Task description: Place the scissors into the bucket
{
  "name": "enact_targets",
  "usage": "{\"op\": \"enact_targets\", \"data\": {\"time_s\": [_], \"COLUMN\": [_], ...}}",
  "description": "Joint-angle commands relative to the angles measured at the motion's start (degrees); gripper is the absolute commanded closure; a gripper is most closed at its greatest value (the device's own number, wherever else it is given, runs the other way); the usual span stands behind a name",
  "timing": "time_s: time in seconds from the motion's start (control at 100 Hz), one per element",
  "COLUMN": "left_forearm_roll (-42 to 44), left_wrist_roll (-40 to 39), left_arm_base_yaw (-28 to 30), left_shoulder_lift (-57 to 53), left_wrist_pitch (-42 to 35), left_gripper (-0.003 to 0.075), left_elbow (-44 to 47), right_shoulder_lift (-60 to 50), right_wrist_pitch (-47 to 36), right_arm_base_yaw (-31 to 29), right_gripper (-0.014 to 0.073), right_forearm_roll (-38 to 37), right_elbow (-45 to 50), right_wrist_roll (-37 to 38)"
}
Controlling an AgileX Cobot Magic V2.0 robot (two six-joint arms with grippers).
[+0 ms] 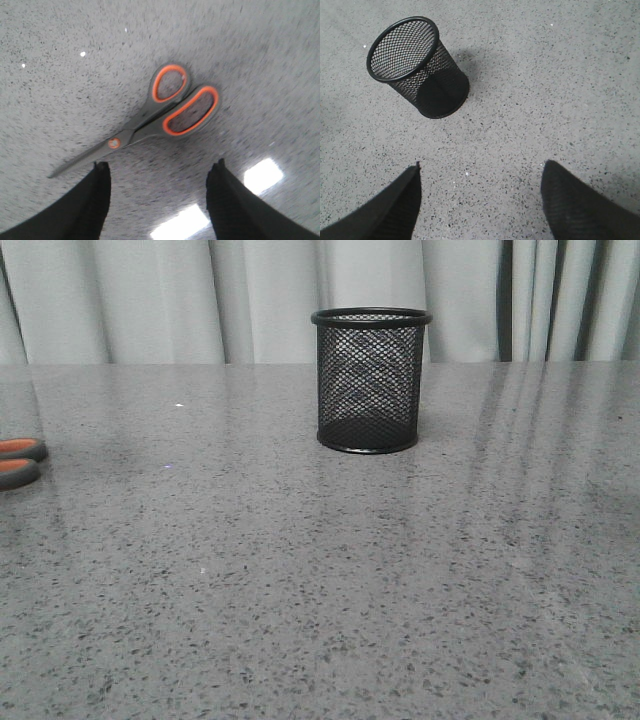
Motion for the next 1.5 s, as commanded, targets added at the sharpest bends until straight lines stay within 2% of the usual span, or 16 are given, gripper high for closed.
{"op": "enact_targets", "data": {"time_s": [0.0, 0.12, 0.52, 0.82, 1.06, 1.49], "left_forearm_roll": [0.48, 0.38, -0.06, 1.07, 3.77, 4.28], "left_wrist_roll": [8.97, 24.01, 41.38, 42.74, 42.86, 43.92], "left_arm_base_yaw": [0.23, 0.23, 0.23, 0.23, 0.32, 0.32], "left_shoulder_lift": [1.99, 4.84, 14.04, 21.74, 23.13, 26.27], "left_wrist_pitch": [-0.62, -1.32, -2.57, -4.15, -7.29, -5.86], "left_gripper": [0.0321, 0.0321, 0.0321, 0.0321, 0.0321, 0.0321], "left_elbow": [-3.17, -3.41, -3.41, -3.41, -3.41, -3.41], "right_shoulder_lift": [-0.05, -0.05, 2.5, 3.69, 3.81, 3.81], "right_wrist_pitch": [-2.93, -2.93, -3.04, -2.54, -2.32, -2.09], "right_arm_base_yaw": [0.11, 0.11, 0.11, 0.11, 0.11, 0.11], "right_gripper": [0.0136, 0.0136, 0.0136, 0.0136, 0.0136, 0.0136], "right_forearm_roll": [0.47, 0.47, 0.47, 0.47, 0.47, 0.47], "right_elbow": [-2.06, -2.06, -2.06, -2.06, -2.06, -2.06], "right_wrist_roll": [-0.51, -1.17, -2.53, -2.96, -3.04, -3.04]}}
